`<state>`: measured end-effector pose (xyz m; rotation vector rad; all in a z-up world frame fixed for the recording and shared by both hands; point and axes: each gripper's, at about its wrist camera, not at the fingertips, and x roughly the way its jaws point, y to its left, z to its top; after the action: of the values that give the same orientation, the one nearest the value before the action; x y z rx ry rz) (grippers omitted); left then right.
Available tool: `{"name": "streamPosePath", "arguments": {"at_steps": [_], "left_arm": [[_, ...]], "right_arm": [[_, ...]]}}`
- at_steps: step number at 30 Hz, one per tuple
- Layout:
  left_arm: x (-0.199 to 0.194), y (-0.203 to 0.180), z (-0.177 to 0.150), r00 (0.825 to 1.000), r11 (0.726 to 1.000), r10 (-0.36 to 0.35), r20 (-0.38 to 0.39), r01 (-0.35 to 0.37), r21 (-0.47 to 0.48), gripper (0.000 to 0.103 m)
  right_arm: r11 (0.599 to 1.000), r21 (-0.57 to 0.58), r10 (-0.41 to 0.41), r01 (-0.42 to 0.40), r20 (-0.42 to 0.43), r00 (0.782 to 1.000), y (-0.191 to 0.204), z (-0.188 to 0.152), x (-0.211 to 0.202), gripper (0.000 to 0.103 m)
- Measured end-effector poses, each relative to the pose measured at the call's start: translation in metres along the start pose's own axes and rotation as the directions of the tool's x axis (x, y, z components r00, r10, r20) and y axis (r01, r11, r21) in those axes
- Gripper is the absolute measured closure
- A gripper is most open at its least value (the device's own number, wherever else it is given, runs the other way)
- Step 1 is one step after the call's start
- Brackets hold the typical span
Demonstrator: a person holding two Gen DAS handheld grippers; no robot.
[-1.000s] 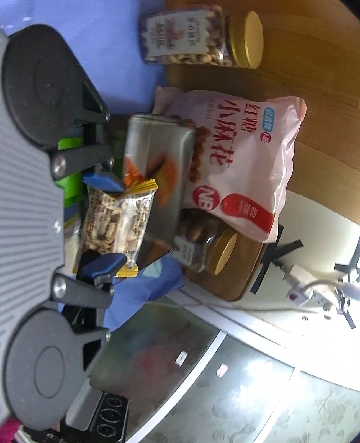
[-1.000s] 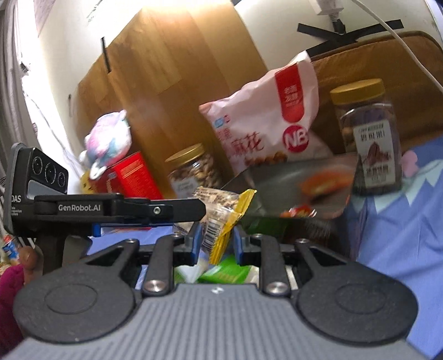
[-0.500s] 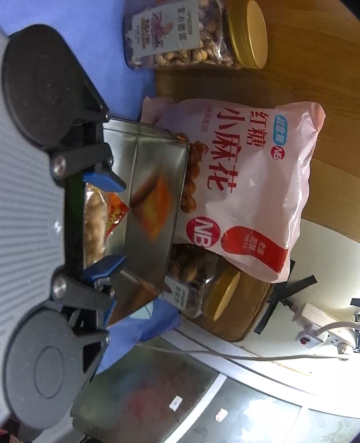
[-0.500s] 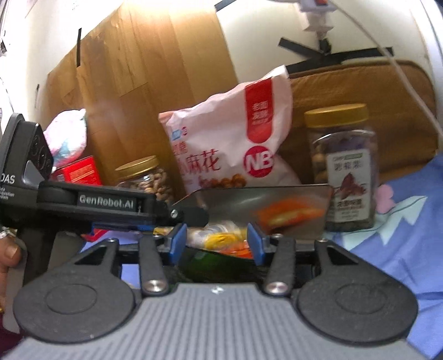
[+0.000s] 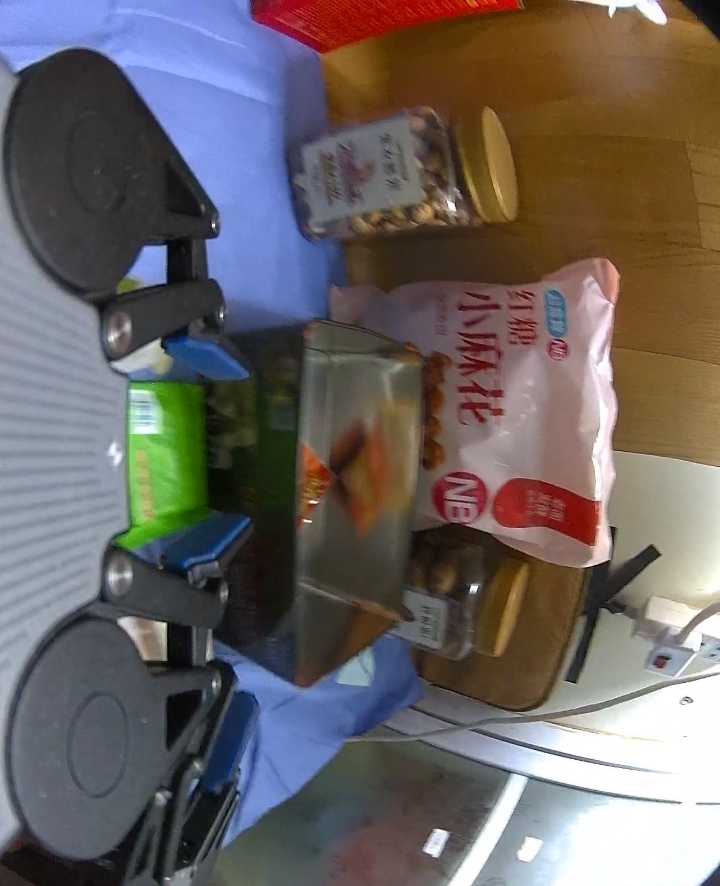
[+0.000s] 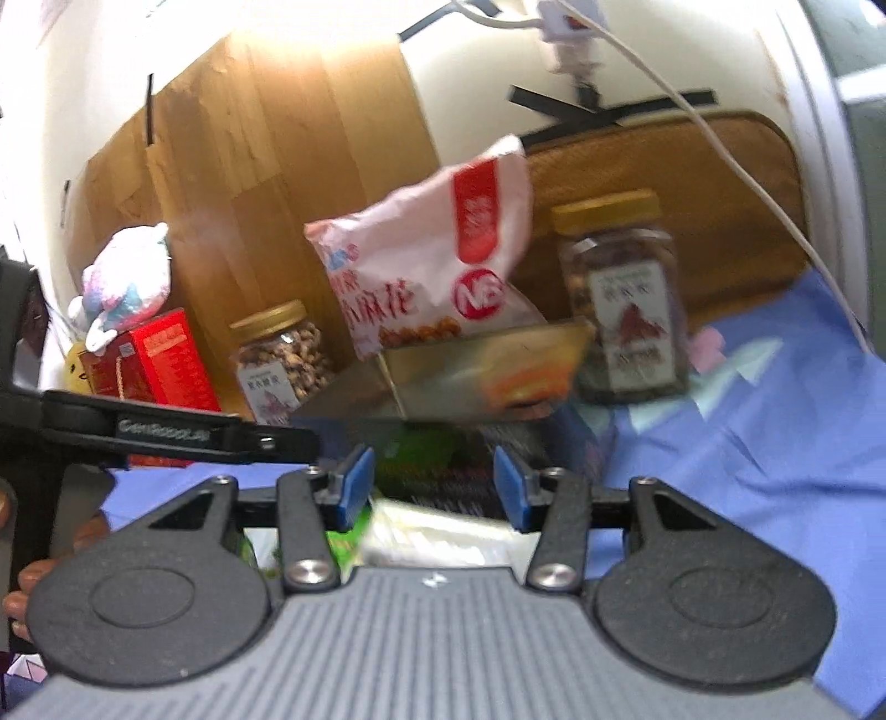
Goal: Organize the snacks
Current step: 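Move the left gripper back to the snack pile beside the tin, then grasp the white-wrapped cake bag with the left gripper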
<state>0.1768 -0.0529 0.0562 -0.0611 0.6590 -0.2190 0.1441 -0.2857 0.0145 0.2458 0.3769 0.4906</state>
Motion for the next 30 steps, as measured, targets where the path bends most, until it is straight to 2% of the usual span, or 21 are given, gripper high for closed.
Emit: {"name": "streamPosePath", "arguments": {"at_steps": [5, 7, 12, 17, 19, 26, 30], "left_arm": [[-0.011, -0.001, -0.016, 0.999, 1.0, 0.024, -0.025, -0.025, -0.005, 0.047], [-0.015, -0.001, -0.02, 0.999, 1.0, 0.029, -0.03, -0.029, -0.01, 0.047], [-0.025, -0.002, -0.031, 0.998, 0.999, 0.051, -0.036, -0.052, -0.014, 0.047], [-0.03, -0.004, -0.037, 0.997, 0.998, 0.069, -0.042, -0.069, -0.009, 0.047], [-0.031, -0.004, -0.038, 0.996, 0.997, 0.074, -0.043, -0.074, -0.007, 0.047], [-0.033, -0.003, -0.04, 0.996, 0.997, 0.071, -0.055, -0.073, -0.019, 0.047], [-0.037, 0.001, -0.039, 0.999, 0.998, -0.002, -0.053, -0.001, -0.062, 0.047]], "right_arm": [[0.989, 0.143, -0.022, 0.029, -0.05, 0.999, -0.023, -0.018, -0.013, 0.048], [0.982, 0.189, -0.012, 0.024, -0.063, 0.998, -0.029, -0.023, -0.013, 0.044], [0.957, 0.29, 0.058, -0.027, -0.098, 0.994, -0.044, -0.027, -0.006, 0.043], [0.905, 0.424, 0.111, -0.038, -0.148, 0.983, -0.062, -0.032, 0.004, 0.042], [0.897, 0.439, 0.125, -0.05, -0.143, 0.982, -0.063, -0.033, 0.003, 0.042], [0.907, 0.417, 0.131, -0.056, -0.155, 0.979, -0.059, -0.033, 0.003, 0.042], [0.907, 0.417, 0.142, -0.065, -0.155, 0.978, -0.059, -0.033, 0.004, 0.041]]}}
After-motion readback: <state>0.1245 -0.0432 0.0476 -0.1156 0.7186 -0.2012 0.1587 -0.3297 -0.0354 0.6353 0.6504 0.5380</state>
